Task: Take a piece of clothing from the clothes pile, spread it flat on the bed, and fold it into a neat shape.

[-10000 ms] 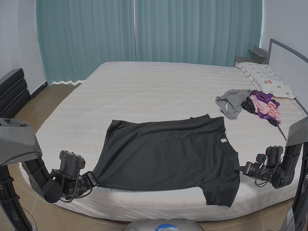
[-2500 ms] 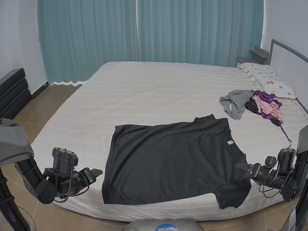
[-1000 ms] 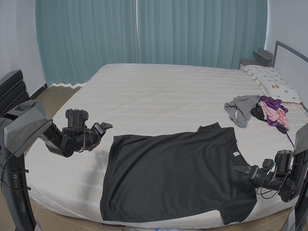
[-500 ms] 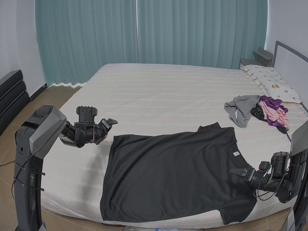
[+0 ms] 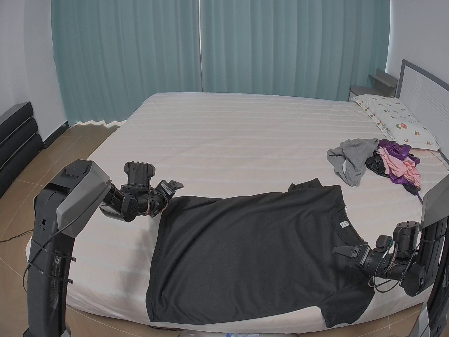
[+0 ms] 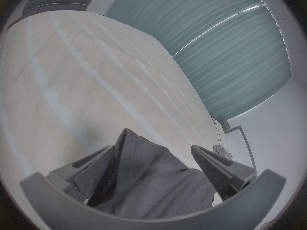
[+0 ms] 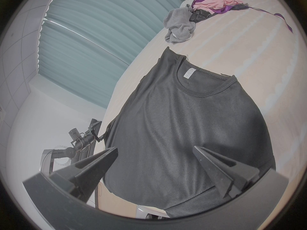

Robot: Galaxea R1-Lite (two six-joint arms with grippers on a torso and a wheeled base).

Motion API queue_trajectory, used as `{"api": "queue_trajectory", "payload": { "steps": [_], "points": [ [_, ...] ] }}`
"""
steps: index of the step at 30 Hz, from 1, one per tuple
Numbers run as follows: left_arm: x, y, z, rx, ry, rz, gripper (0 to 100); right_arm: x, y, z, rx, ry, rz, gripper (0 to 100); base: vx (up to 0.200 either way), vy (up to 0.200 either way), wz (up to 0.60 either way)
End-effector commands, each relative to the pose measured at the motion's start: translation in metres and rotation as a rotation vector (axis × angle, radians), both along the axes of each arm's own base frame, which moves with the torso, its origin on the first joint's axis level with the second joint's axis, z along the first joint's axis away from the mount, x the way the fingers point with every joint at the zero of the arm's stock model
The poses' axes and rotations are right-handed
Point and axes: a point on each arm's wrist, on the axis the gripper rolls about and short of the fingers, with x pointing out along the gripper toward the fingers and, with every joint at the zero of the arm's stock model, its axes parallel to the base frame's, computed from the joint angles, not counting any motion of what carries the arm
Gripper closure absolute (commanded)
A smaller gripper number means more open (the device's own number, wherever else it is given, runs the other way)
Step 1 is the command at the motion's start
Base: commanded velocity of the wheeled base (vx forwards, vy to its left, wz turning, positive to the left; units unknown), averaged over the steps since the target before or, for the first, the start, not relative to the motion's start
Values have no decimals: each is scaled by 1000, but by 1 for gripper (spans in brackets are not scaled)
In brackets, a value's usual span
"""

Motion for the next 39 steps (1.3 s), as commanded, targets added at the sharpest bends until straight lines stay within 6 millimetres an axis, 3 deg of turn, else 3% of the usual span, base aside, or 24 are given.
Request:
{"api": "queue_trajectory", "payload": {
  "steps": [1,14,15,22,29,33,39],
  "points": [
    [1,-2,-7,6,8,3,0,1,3,2,1,-16,13,0,0,0,0],
    [12,-3,-18,57,-5,54,0,1,3,0,1,-10,13,0,0,0,0],
    [13,-2,-17,57,-5,56,100,1,3,0,1,-10,13,0,0,0,0],
    [13,-1,-18,62,12,57,100,1,3,0,1,-12,13,0,0,0,0],
    [26,3,-7,109,-76,181,100,4,1,5,1,-41,2,0,0,0,0],
    [32,12,5,116,-139,249,100,15,-8,7,-2,-83,-35,0,0,0,0],
    [41,17,23,116,-196,258,100,51,-7,8,-11,-174,-41,0,0,0,0]
  ]
}}
